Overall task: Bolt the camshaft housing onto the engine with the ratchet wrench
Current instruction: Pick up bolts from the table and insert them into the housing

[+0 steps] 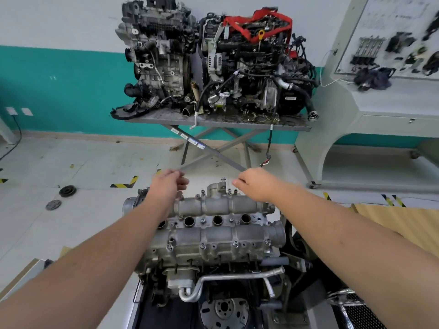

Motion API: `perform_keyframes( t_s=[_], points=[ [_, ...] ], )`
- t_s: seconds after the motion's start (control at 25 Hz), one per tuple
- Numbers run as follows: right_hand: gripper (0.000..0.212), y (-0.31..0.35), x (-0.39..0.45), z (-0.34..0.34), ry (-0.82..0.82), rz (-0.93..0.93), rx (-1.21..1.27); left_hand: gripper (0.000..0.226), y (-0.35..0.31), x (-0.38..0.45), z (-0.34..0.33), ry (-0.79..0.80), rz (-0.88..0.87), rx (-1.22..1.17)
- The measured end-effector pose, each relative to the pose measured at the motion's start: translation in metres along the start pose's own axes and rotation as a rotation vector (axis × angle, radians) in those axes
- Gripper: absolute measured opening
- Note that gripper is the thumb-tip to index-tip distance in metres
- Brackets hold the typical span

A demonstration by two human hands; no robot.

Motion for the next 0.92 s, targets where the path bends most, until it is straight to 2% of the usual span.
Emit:
perform_keyframes(
  t_s=[0.24, 0.44, 0.64, 0.8, 0.92],
  points=[
    [0.047, 0.004, -0.025, -0.025, 0.113, -0.069, 0.048, 0.022, -0.001, -0.008, 0.008, 0.025, 0.017, 0.145],
    [0.043, 0.012, -0.055, -0.044, 0.147, -0.126, 0.087, 0.021, 0.023, -0.026, -0.032, 0.143, 0.002, 0.294],
    [0.043, -0.009, -0.115, -0.061, 0.138, -0.201, 0.077, 0.028, 0.047, -0.06, -0.152, 0.422, -0.135, 0.466],
    [0.042, -0.07, -0.197, -0.057, 0.083, -0.375, 0.131, 0.029, 0.075, -0.117, -0.266, 0.689, -0.179, 0.581],
    [0.042, -0.129, -0.27, -0.056, 0.054, -0.516, 0.162, 0.027, 0.089, -0.17, -0.344, 0.797, -0.244, 0.658]
  ],
)
Point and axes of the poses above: each hand's wrist, its own x-axis towards the middle knuckle, its own z-axis out of the back of the hand, y = z × x, the point moved 8 cm from there along x, towards the middle knuckle, and after that the axes turned 4 degrees about z, right-handed, at the moved point
